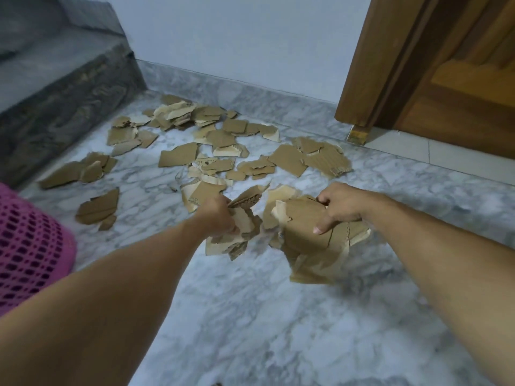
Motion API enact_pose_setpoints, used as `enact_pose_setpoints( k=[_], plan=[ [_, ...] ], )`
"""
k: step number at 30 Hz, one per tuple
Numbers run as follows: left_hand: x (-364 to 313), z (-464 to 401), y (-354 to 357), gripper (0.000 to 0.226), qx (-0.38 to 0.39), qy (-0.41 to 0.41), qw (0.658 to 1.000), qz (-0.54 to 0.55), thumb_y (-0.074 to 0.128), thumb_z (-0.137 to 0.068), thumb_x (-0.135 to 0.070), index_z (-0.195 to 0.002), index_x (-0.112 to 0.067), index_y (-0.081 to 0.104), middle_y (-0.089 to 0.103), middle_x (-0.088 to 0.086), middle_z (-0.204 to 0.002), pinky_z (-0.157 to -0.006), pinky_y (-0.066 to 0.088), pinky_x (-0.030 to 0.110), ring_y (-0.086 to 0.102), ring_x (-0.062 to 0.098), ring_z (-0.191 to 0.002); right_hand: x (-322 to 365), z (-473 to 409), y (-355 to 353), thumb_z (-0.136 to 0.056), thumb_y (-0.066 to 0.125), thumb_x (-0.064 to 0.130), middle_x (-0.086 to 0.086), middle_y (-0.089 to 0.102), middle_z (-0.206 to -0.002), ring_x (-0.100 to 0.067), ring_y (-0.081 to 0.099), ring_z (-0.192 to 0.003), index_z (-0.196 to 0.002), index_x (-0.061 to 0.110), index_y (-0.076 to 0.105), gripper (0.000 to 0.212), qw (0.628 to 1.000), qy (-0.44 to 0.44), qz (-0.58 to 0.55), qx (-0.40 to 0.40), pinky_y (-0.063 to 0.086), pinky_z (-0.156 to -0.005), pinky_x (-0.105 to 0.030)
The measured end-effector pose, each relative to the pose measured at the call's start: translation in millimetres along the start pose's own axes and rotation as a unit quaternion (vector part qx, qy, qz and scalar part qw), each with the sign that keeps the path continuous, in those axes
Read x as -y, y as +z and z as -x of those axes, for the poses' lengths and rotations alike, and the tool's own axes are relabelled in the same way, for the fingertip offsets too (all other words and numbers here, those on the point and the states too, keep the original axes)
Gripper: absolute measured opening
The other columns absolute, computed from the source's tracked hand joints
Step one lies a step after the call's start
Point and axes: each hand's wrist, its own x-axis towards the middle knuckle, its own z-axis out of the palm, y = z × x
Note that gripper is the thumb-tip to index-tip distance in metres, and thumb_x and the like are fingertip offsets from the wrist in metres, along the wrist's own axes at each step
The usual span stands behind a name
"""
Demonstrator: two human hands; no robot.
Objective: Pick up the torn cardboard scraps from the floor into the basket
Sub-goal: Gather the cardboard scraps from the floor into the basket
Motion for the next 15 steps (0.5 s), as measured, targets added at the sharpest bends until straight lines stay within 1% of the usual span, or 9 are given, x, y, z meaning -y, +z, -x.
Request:
enact_pose_setpoints(
  k=[1, 3, 4, 6, 8, 10, 11, 13, 15],
  plan=[
    [0.8, 8.6, -12.4, 0.038, -0.011, -0.002, 1.0, -0.002, 0.081, -0.072, -0.015, -0.107, -0.008, 0.068, 0.068, 0.01, -0.097, -0.072, 0.055, 0.029, 0.063, 0.023, -0.084, 9.5, 7.9, -3.1, -0.058, 0.093, 0.027, -0.006, 0.056, -0.071, -0.02, 0.052, -0.067, -0.077, 0.003, 0.065, 0.042, 1.0, 0.0, 0.003, -0.004, 0.037, -0.062, -0.027],
    [5.0, 27.8, -39.6, 0.038, -0.028, 0.0, 1.0, 0.001, 0.08, -0.072, -0.013, -0.107, -0.008, 0.069, 0.069, 0.011, -0.099, -0.074, 0.055, 0.03, 0.065, 0.024, -0.088, 34.5, 26.9, -12.1, -0.058, 0.093, 0.032, -0.006, 0.056, -0.073, -0.02, 0.052, -0.069, -0.085, -0.001, 0.067, 0.05, 1.0, -0.008, 0.002, -0.016, 0.037, -0.063, -0.028],
    [8.4, 37.5, -51.1, 0.038, -0.032, -0.002, 0.999, -0.001, 0.081, -0.071, -0.013, -0.107, -0.008, 0.069, 0.069, 0.011, -0.099, -0.073, 0.055, 0.03, 0.065, 0.025, -0.089, 47.6, 35.9, -15.4, -0.059, 0.092, 0.034, -0.007, 0.057, -0.076, -0.02, 0.052, -0.071, -0.089, -0.002, 0.067, 0.053, 1.0, -0.015, 0.006, -0.021, 0.038, -0.064, -0.028],
    [18.4, 62.8, -80.0, 0.04, -0.04, -0.005, 0.999, -0.018, 0.083, -0.07, -0.015, -0.106, -0.008, 0.068, 0.069, 0.011, -0.098, -0.071, 0.053, 0.029, 0.065, 0.025, -0.089, 79.2, 58.5, -22.0, -0.059, 0.091, 0.039, -0.006, 0.056, -0.079, -0.021, 0.053, -0.075, -0.09, -0.002, 0.067, 0.057, 0.998, -0.032, 0.018, -0.042, 0.038, -0.064, -0.028],
    [30.2, 82.5, -110.7, 0.042, -0.056, -0.006, 0.998, -0.03, 0.085, -0.068, -0.018, -0.105, -0.008, 0.068, 0.068, 0.009, -0.096, -0.073, 0.054, 0.029, 0.065, 0.023, -0.087, 110.3, 77.8, -29.7, -0.06, 0.09, 0.04, -0.007, 0.056, -0.08, -0.021, 0.054, -0.076, -0.09, -0.002, 0.068, 0.057, 0.996, -0.053, 0.019, -0.072, 0.036, -0.063, -0.028],
    [50.3, 104.9, -145.6, 0.039, -0.077, -0.008, 0.997, -0.025, 0.085, -0.068, -0.018, -0.1, -0.006, 0.066, 0.067, 0.007, -0.09, -0.07, 0.055, 0.03, 0.064, 0.022, -0.082, 150.2, 97.0, -34.1, -0.063, 0.09, 0.036, -0.008, 0.061, -0.082, -0.023, 0.058, -0.079, -0.09, -0.002, 0.068, 0.052, 0.993, -0.074, 0.023, -0.09, 0.037, -0.063, -0.027],
    [63.6, 118.4, -165.4, 0.038, -0.095, -0.006, 0.995, -0.025, 0.085, -0.068, -0.018, -0.099, -0.006, 0.065, 0.067, 0.007, -0.088, -0.069, 0.055, 0.03, 0.065, 0.022, -0.082, 173.9, 106.7, -33.6, -0.063, 0.09, 0.035, -0.007, 0.062, -0.08, -0.023, 0.058, -0.078, -0.084, 0.0, 0.067, 0.046, 0.99, -0.088, 0.024, -0.104, 0.037, -0.061, -0.026],
    [81.0, 136.5, -195.0, 0.035, -0.123, 0.001, 0.992, -0.026, 0.084, -0.069, -0.017, -0.096, -0.006, 0.065, 0.066, 0.008, -0.088, -0.071, 0.055, 0.031, 0.065, 0.023, -0.084, 212.2, 121.3, -34.0, -0.064, 0.09, 0.032, -0.001, 0.056, -0.067, -0.017, 0.054, -0.065, -0.066, 0.01, 0.06, 0.036, 0.986, -0.108, 0.025, -0.128, 0.032, -0.051, -0.025],
    [105.4, 158.2, -223.8, 0.034, -0.141, 0.001, 0.99, -0.026, 0.085, -0.069, -0.019, -0.095, -0.006, 0.067, 0.067, 0.009, -0.089, -0.07, 0.054, 0.031, 0.066, 0.024, -0.085, 256.8, 130.7, -25.4, -0.064, 0.09, 0.03, 0.002, 0.052, -0.061, -0.012, 0.05, -0.057, -0.06, 0.014, 0.056, 0.038, 0.981, -0.127, 0.021, -0.147, 0.029, -0.043, -0.02]
  ],
)
